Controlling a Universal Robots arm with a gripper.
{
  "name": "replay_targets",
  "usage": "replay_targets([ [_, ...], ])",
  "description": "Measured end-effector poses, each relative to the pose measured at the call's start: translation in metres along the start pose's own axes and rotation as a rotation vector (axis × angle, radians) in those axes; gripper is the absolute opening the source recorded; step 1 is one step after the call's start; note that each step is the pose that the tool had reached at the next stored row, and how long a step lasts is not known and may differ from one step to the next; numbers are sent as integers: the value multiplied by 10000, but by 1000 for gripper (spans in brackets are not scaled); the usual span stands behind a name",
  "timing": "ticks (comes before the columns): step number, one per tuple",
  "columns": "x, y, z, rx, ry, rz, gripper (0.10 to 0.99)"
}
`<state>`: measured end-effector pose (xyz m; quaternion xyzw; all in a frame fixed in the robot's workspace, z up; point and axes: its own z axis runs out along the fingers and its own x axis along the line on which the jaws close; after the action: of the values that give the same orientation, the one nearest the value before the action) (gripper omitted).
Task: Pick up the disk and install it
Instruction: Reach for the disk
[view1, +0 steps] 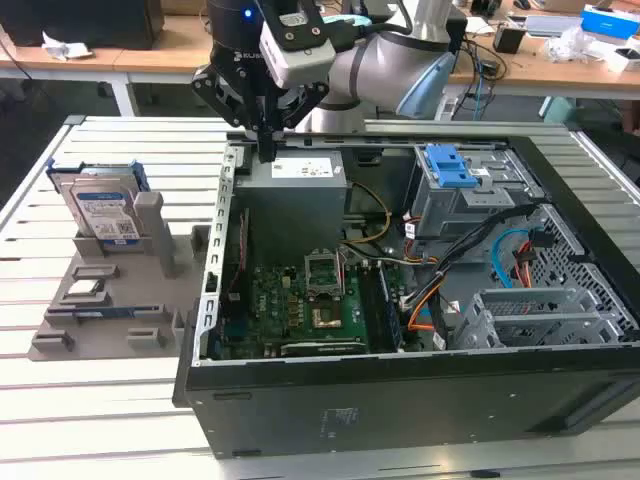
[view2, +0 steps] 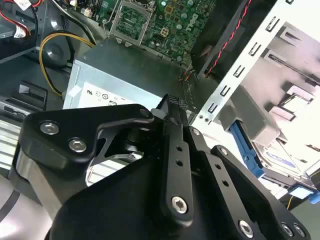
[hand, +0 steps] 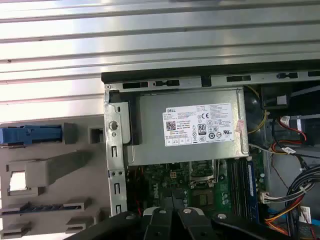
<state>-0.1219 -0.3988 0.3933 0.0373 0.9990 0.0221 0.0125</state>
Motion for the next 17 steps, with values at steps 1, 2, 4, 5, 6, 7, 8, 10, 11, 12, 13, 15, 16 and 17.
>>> replay_targets([
  [1,51,-4,-1,-1,0,2,106],
  [2,122,-9,-3,0,0,1,106],
  [4,168,-13,-4,-1,0,1,106],
  [5,197,-15,-5,0,0,2,106],
  [6,213,-16,-5,-1,-1,2,106],
  [7,238,-18,-6,-1,0,2,106],
  [8,252,-19,-6,-1,-1,1,106],
  [10,283,-21,-7,-1,0,0,106],
  [11,296,-22,-8,-1,-1,1,106],
  [12,315,-24,-8,0,0,1,106],
  [13,339,-25,-9,0,0,1,106],
  [15,389,-29,-10,0,0,2,106],
  [16,411,-31,-11,-1,-1,2,106],
  [17,422,-31,-11,0,0,2,106],
])
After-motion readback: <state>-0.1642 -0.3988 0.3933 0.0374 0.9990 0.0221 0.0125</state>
